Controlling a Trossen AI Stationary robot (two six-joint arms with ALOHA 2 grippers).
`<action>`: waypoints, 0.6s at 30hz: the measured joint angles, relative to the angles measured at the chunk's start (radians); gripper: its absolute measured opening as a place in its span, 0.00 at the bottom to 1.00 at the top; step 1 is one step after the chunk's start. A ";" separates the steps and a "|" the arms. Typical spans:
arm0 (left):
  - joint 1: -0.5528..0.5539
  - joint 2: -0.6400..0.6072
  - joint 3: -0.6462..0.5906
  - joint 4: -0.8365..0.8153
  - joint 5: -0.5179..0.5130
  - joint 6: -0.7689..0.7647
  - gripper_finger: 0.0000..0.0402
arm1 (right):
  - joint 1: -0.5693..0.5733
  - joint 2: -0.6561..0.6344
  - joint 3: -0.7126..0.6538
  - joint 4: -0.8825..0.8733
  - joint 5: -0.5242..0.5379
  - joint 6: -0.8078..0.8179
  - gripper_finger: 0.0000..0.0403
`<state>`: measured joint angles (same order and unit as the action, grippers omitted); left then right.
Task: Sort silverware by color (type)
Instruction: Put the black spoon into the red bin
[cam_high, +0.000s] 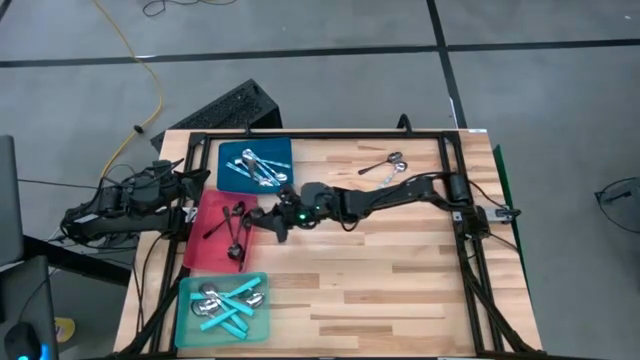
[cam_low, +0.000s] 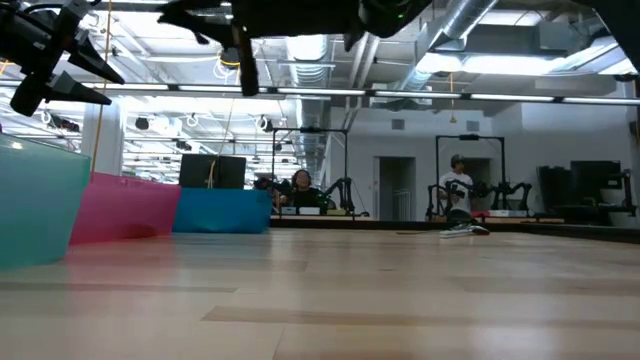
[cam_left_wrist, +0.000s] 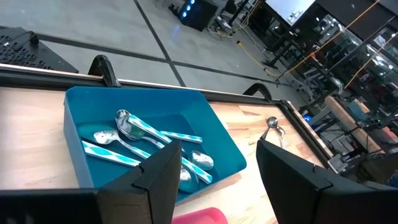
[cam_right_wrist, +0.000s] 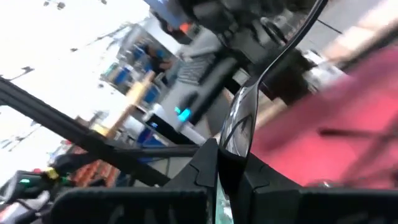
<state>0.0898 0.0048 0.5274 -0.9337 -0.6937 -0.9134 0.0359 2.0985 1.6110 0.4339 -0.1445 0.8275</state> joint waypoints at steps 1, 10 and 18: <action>0.000 0.000 0.000 0.000 0.000 0.000 0.48 | 0.000 0.022 0.021 0.015 -0.004 -0.008 0.10; 0.000 0.000 0.000 0.000 0.008 -0.022 0.48 | 0.023 0.171 0.144 0.028 -0.049 -0.017 0.10; 0.000 0.000 0.000 0.002 0.032 -0.038 0.48 | 0.060 0.361 0.328 0.070 -0.051 0.010 0.10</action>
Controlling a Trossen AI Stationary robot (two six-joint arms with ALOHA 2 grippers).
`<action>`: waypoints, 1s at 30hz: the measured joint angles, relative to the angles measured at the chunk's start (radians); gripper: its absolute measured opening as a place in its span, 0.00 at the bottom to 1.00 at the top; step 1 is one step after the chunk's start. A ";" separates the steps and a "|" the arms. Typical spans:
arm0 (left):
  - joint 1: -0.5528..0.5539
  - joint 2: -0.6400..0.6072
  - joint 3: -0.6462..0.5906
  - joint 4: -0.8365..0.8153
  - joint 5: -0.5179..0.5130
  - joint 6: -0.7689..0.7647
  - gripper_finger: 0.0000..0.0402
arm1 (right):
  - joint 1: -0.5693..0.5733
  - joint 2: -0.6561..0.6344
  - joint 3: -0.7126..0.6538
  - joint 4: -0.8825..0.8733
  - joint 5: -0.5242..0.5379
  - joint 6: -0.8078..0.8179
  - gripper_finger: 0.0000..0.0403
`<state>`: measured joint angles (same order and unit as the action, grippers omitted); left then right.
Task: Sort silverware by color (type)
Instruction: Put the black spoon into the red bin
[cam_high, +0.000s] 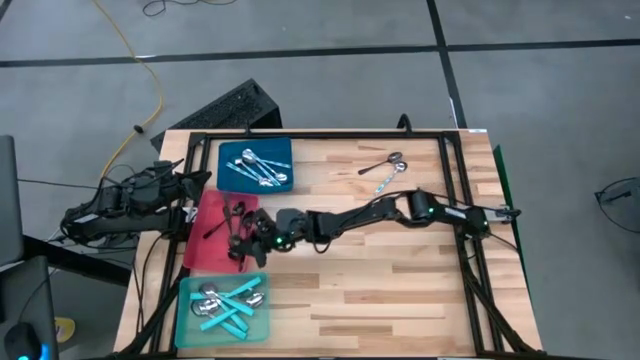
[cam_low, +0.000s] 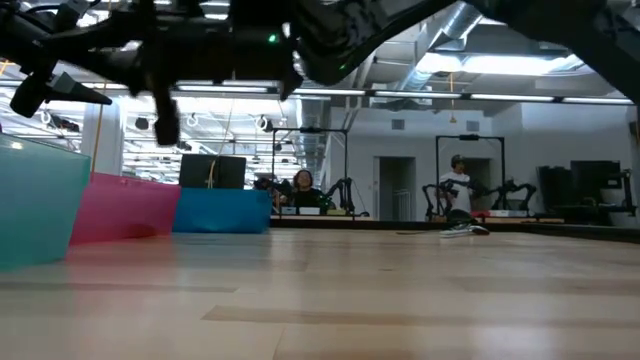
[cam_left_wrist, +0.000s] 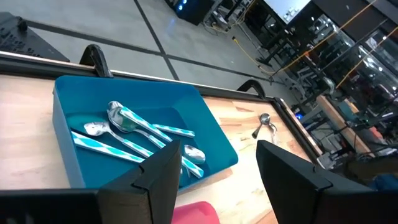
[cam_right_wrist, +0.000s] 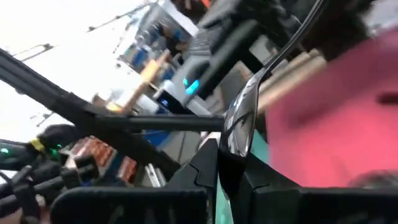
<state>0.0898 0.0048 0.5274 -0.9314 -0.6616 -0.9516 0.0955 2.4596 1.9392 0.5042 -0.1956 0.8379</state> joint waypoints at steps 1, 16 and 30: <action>0.000 0.000 0.000 0.000 0.002 0.000 0.48 | 0.007 0.034 0.037 0.011 0.007 -0.001 0.10; 0.000 0.000 0.000 0.002 -0.008 0.013 0.48 | 0.015 0.258 0.310 0.040 0.050 0.027 0.10; 0.000 0.000 0.000 0.002 -0.059 0.051 0.48 | 0.012 0.298 0.307 0.045 0.040 0.079 0.10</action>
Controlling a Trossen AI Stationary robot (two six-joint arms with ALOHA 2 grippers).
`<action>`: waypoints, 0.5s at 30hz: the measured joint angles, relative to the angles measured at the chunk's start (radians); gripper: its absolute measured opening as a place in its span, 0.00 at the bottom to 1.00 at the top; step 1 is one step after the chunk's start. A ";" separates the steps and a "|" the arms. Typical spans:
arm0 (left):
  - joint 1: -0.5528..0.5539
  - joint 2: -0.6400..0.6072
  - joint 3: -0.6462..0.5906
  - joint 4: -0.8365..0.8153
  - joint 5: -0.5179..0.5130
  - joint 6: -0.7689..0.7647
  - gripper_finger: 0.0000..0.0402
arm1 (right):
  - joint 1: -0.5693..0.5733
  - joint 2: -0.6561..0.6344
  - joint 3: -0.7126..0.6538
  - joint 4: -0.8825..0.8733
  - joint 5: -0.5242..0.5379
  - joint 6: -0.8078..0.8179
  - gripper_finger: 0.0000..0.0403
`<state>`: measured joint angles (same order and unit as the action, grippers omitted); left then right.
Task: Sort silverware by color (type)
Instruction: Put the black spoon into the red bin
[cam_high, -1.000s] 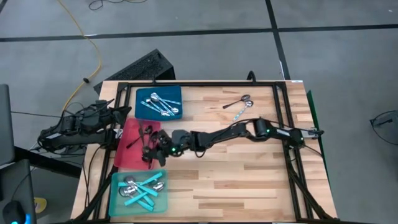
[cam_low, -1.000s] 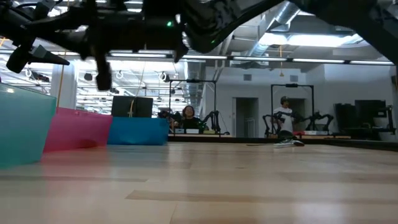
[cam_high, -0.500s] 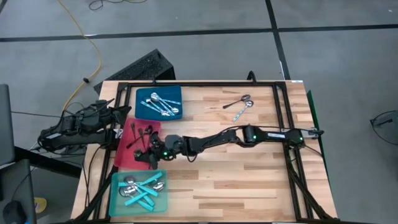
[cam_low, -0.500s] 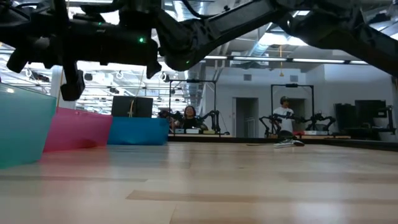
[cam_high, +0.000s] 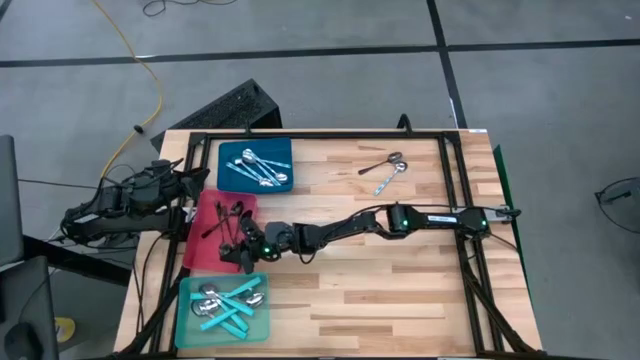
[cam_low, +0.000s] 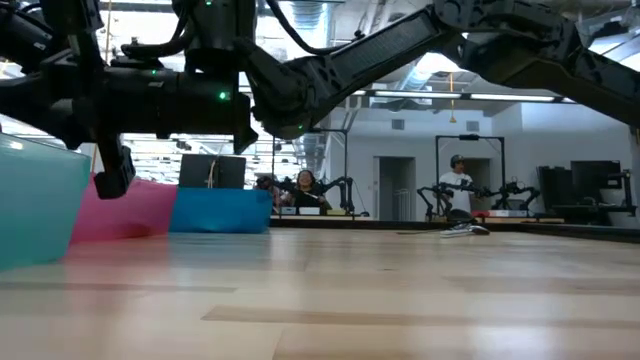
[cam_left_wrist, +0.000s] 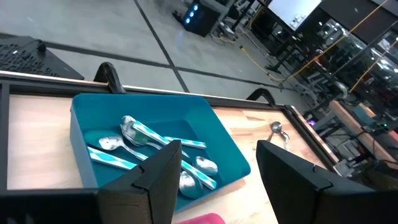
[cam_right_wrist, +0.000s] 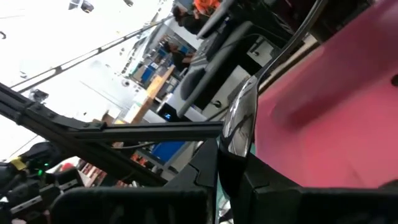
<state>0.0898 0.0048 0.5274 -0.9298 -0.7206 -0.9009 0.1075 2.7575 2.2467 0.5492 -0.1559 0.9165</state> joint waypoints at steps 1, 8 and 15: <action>0.000 0.000 0.000 0.000 0.002 0.001 0.48 | -0.002 0.000 0.000 0.007 -0.007 0.000 0.10; 0.000 0.000 0.000 0.000 0.000 0.002 0.48 | -0.032 0.000 0.000 0.048 -0.088 0.111 0.10; 0.000 0.000 0.000 0.000 -0.028 -0.031 0.48 | -0.047 0.000 -0.001 0.143 -0.187 0.150 0.10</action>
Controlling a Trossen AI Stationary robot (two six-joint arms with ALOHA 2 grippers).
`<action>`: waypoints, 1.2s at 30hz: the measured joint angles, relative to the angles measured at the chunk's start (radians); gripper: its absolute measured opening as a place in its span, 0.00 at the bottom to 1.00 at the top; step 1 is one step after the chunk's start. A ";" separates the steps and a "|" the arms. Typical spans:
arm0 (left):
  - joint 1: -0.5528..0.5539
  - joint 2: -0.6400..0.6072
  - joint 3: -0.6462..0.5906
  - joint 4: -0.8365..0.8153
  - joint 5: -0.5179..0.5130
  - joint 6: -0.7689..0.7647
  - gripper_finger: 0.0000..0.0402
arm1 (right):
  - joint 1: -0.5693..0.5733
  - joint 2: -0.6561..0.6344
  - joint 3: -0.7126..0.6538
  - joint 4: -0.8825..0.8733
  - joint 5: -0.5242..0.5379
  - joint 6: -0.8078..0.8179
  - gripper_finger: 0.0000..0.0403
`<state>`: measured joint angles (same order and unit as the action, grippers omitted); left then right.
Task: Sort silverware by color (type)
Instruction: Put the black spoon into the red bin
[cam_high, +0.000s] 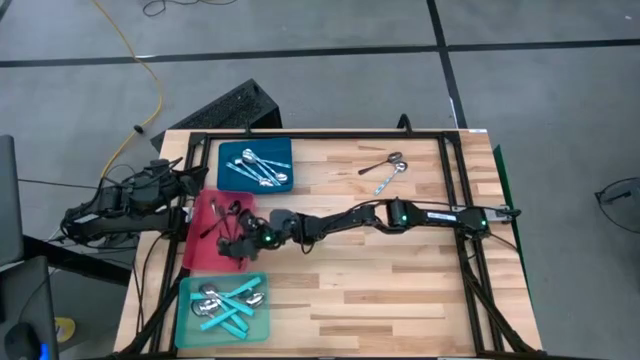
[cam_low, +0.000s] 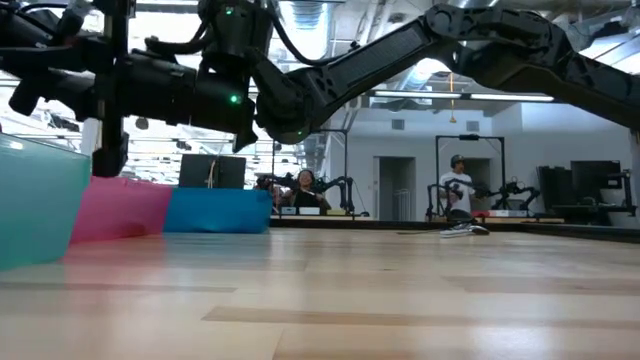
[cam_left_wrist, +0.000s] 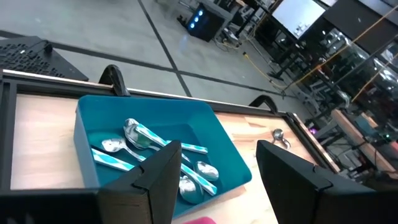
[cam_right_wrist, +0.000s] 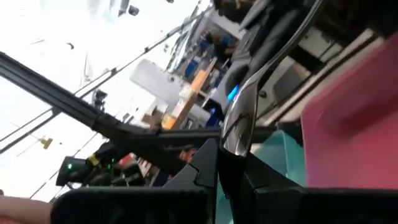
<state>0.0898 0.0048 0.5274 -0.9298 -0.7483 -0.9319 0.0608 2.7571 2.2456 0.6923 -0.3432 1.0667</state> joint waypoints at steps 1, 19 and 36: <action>0.000 0.000 0.000 0.000 0.000 -0.004 0.48 | 0.000 0.000 0.000 -0.004 -0.009 0.001 0.10; 0.000 0.000 0.000 0.000 0.002 -0.026 0.48 | 0.009 -0.012 0.108 -0.407 -0.025 -0.312 0.10; 0.000 0.000 0.000 -0.001 0.007 -0.052 0.48 | 0.003 -0.004 0.106 -0.519 0.078 -0.345 0.10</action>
<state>0.0898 0.0044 0.5270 -0.9308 -0.7410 -0.9841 0.0635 2.7529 2.3512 0.1729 -0.2653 0.7219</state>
